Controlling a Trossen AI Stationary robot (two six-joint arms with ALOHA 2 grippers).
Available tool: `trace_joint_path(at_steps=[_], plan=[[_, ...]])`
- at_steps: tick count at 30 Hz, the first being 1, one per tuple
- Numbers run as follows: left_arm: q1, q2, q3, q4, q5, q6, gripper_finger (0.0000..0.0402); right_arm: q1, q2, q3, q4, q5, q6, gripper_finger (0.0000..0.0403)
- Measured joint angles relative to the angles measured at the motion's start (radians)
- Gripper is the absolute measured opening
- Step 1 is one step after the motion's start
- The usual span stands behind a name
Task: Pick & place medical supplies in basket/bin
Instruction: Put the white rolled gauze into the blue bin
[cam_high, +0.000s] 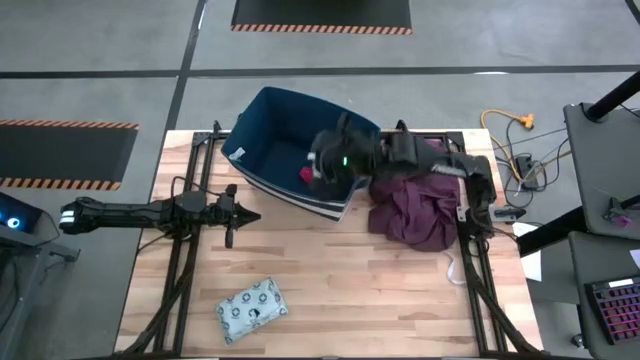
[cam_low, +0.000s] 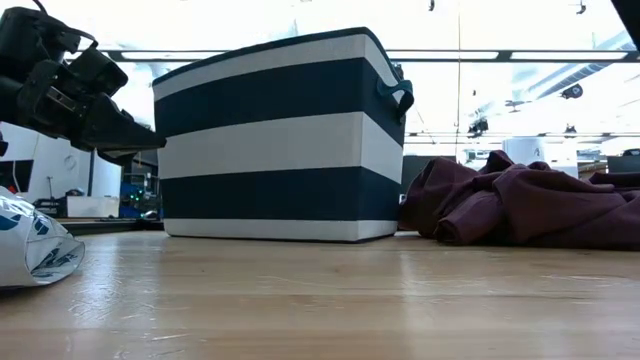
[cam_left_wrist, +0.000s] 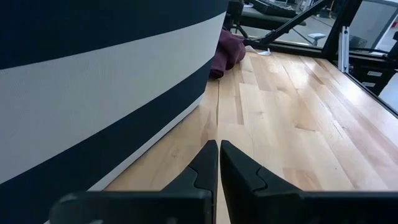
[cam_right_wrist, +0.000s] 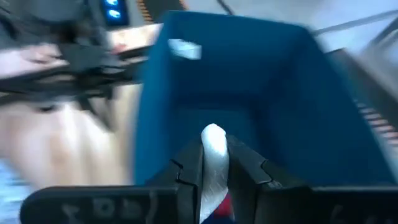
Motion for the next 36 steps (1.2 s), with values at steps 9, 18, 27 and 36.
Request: trace_joint_path(at_steps=[9, 18, 27, 36], plan=[[0.0, 0.0, 0.0, 0.0, 0.001, 0.0, 0.0, -0.278, 0.026, -0.001, -0.023, -0.331, -0.343, 0.0043], [0.0, 0.0, 0.0, 0.0, 0.001, 0.0, 0.0, -0.43, 0.157, -0.002, 0.01, -0.504, -0.508, 0.0043], [0.0, -0.001, 0.0, 0.0, 0.002, 0.0, 0.0, -0.437, 0.207, -0.002, 0.015, -0.499, -0.609, 0.0068], [0.0, -0.001, 0.0, 0.0, 0.002, 0.0, 0.0, -0.434, 0.207, -0.002, 0.015, -0.499, -0.599, 0.0206]])
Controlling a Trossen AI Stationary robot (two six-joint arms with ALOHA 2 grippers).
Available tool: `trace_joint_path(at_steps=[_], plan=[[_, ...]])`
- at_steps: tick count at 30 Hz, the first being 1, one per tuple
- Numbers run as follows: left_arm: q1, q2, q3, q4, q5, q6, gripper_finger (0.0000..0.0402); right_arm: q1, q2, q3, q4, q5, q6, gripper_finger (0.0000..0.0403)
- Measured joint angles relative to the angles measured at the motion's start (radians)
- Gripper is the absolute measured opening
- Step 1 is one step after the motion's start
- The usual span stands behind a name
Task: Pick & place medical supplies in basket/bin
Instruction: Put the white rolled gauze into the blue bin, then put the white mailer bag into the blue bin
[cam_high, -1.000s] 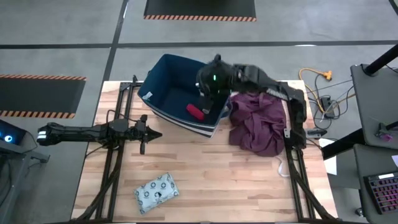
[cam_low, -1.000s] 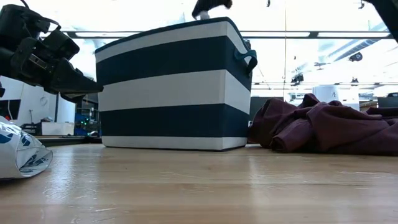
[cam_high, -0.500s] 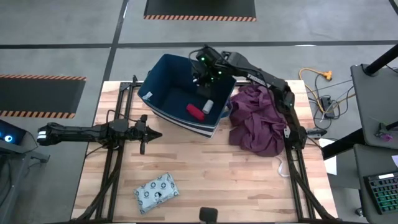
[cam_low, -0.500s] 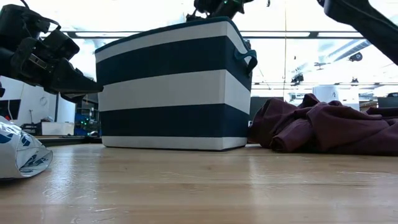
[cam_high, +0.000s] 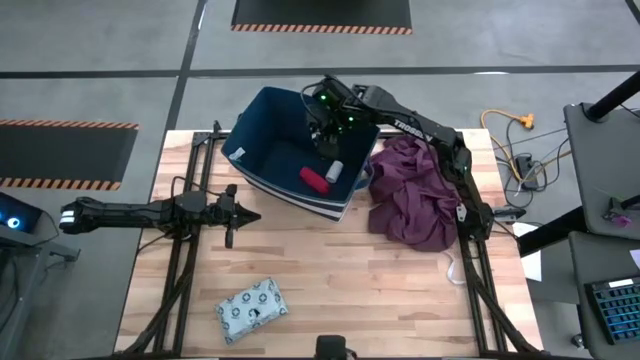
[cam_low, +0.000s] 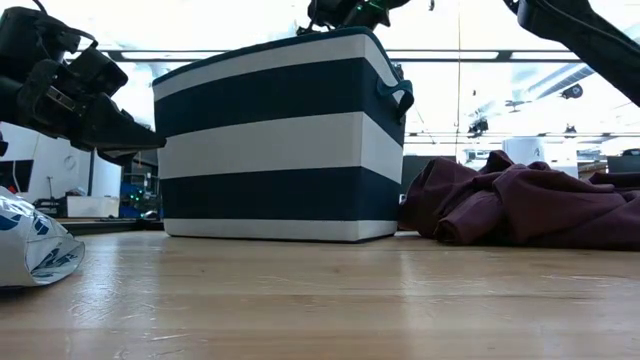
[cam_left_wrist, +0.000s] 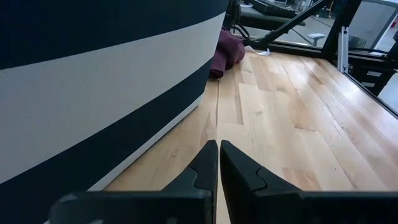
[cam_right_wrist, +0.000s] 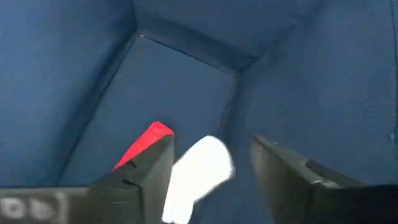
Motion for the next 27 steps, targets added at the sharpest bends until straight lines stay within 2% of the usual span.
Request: trace_joint_path(at_steps=[3, 7, 9, 12, 14, 17, 20, 24, 27], plan=[[0.0, 0.0, 0.0, 0.0, 0.0, 0.0, 0.0, 0.0, 0.0, 0.004, 0.006, -0.002, 0.073, 0.0238], [0.0, 0.0, 0.0, 0.0, 0.0, 0.0, 0.0, 0.0, -0.02, 0.006, 0.034, -0.025, 0.103, 0.0256], [0.0, 0.0, 0.0, 0.0, 0.0, 0.0, 0.0, -0.001, -0.049, 0.006, 0.075, -0.085, 0.162, 0.0256], [0.0, 0.0, 0.0, 0.0, 0.0, 0.0, 0.0, 0.002, -0.119, 0.006, 0.149, -0.248, 0.23, 0.025], [0.0, 0.0, 0.0, 0.0, 0.0, 0.0, 0.0, 0.019, -0.175, 0.005, 0.168, -0.289, 0.241, 0.0242], [0.0, 0.0, 0.0, 0.0, 0.0, 0.0, 0.0, 0.078, -0.267, -0.031, 0.169, -0.233, 0.226, 0.0231], [0.0, 0.0, 0.0, 0.0, 0.0, 0.0, 0.0, 0.168, -0.378, -0.143, 0.221, -0.142, 0.221, 0.0221], [0.0, 0.0, 0.0, 0.0, -0.001, 0.0, 0.0, 0.314, -0.571, -0.416, 0.424, -0.065, 0.266, 0.0212], [0.0, 0.0, 0.0, 0.0, -0.002, 0.0, 0.0, 0.41, -0.718, -0.685, 0.583, 0.059, 0.313, 0.0204]])
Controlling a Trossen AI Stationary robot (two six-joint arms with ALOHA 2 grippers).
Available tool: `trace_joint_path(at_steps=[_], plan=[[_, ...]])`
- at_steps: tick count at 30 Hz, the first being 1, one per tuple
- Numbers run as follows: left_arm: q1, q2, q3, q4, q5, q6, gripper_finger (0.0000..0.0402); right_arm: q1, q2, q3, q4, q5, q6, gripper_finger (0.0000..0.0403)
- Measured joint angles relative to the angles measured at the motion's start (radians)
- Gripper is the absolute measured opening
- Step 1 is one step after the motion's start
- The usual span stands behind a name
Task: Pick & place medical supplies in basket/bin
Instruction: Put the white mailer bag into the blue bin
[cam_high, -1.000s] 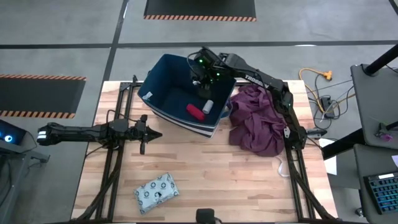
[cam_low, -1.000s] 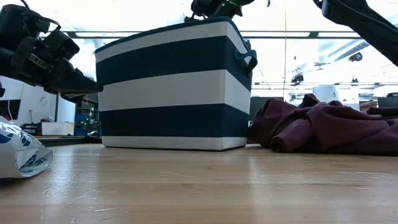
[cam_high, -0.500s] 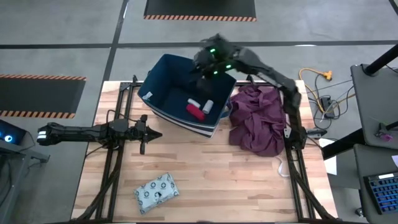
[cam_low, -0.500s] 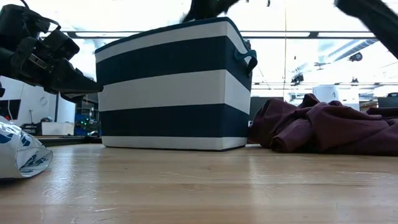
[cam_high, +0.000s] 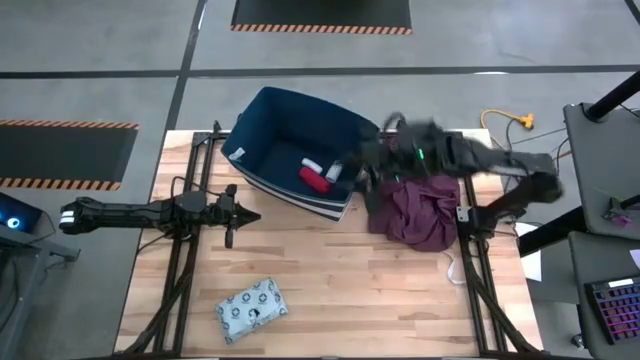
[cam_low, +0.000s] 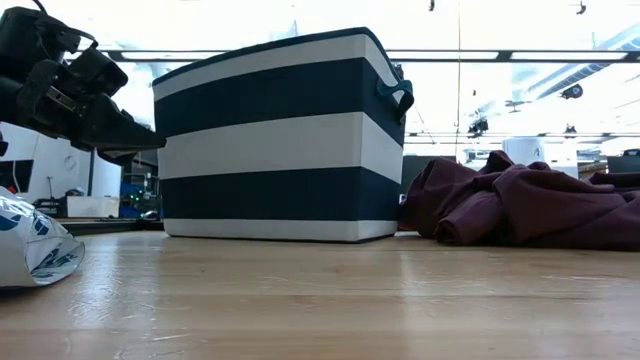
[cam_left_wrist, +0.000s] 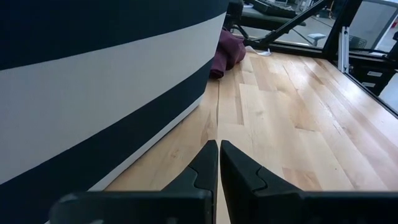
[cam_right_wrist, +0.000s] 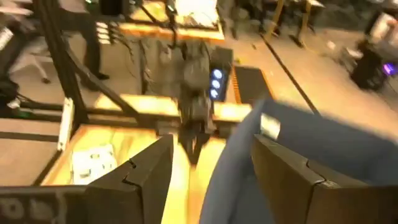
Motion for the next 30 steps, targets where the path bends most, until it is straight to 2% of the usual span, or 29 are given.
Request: trace_joint_path(at_steps=[4, 7, 10, 13, 19, 25, 30], plan=[[0.0, 0.0, 0.0, 0.0, 0.0, 0.0, 0.0, 0.053, -0.201, -0.354, 0.143, 0.125, 0.129, 0.0187], [0.0, 0.0, 0.0, 0.0, 0.0, 0.0, 0.0, 0.054, -0.377, -0.589, 0.3, 0.132, 0.222, 0.0173], [0.0, 0.0, 0.0, 0.003, -0.001, 0.0, 0.0, 0.054, -0.523, -0.818, 0.493, 0.129, 0.217, 0.0162], [0.0, 0.0, 0.0, 0.025, -0.014, 0.0, 0.0, 0.05, -0.652, -1.01, 0.588, 0.133, 0.204, 0.0154], [0.0, 0.0, 0.0, 0.076, -0.037, -0.02, 0.0, 0.049, -0.945, -1.285, 0.572, 0.182, 0.279, 0.0134], [0.0, 0.0, 0.0, 0.076, -0.057, -0.114, 0.0, 0.049, -1.235, -1.512, 0.667, 0.2, 0.293, 0.0107], [0.0, 0.0, 0.0, 0.076, -0.057, -0.139, 0.0, 0.049, -1.388, -1.62, 0.664, 0.2, 0.101, 0.0079]])
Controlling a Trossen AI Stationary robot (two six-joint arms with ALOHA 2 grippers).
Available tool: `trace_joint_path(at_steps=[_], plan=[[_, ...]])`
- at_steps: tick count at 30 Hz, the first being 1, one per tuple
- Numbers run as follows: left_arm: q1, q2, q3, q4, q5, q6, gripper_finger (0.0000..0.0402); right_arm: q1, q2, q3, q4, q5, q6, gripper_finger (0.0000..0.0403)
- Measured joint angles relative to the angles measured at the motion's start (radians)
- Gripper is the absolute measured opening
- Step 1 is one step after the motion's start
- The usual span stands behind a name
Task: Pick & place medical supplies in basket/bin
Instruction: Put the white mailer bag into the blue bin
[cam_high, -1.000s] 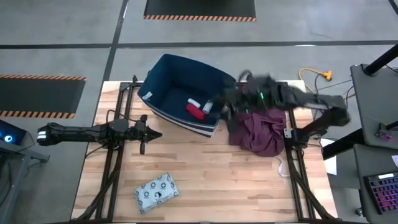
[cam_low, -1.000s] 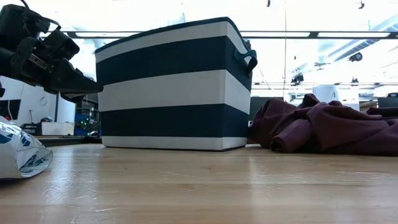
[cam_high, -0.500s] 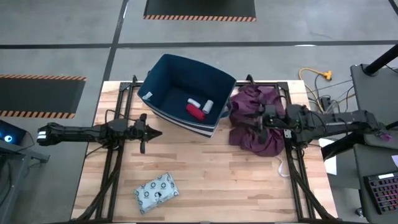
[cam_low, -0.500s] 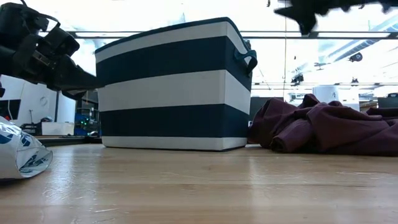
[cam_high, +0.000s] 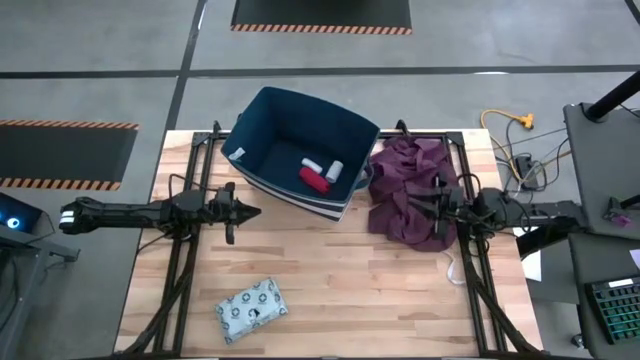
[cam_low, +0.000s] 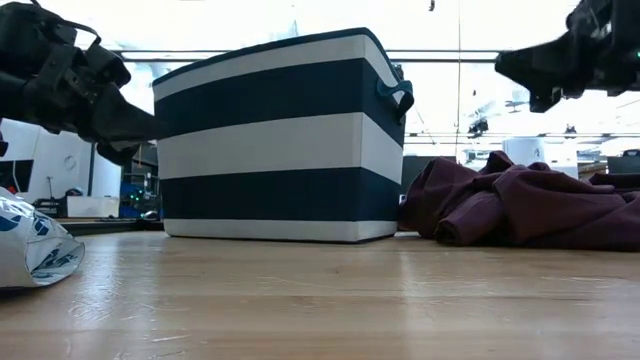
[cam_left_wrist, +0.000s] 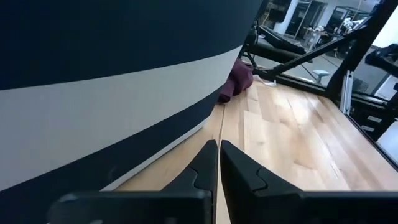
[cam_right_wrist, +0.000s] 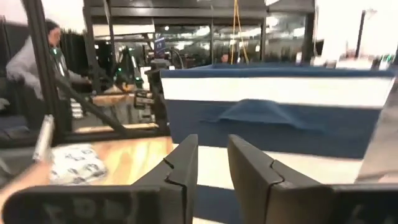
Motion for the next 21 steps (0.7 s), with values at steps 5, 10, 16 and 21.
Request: trace_joint_path(at_steps=[5, 10, 16, 21], plan=[[0.0, 0.0, 0.003, 0.0, 0.001, -0.07, 0.0029, -0.001, -0.062, -0.021, -0.008, 0.081, -0.04, 0.0052], [0.0, 0.001, 0.025, 0.014, 0.001, -0.105, 0.0106, -0.001, -0.053, -0.022, -0.06, 0.186, 0.016, 0.0034], [-0.002, 0.01, 0.156, -0.026, 0.066, -0.167, 0.0182, -0.001, -0.048, -0.022, -0.06, 0.19, 0.089, 0.0031], [-0.004, 0.077, 0.351, -0.215, 0.213, -0.174, 0.0187, -0.002, -0.047, -0.022, -0.06, 0.193, 0.084, 0.0031]])
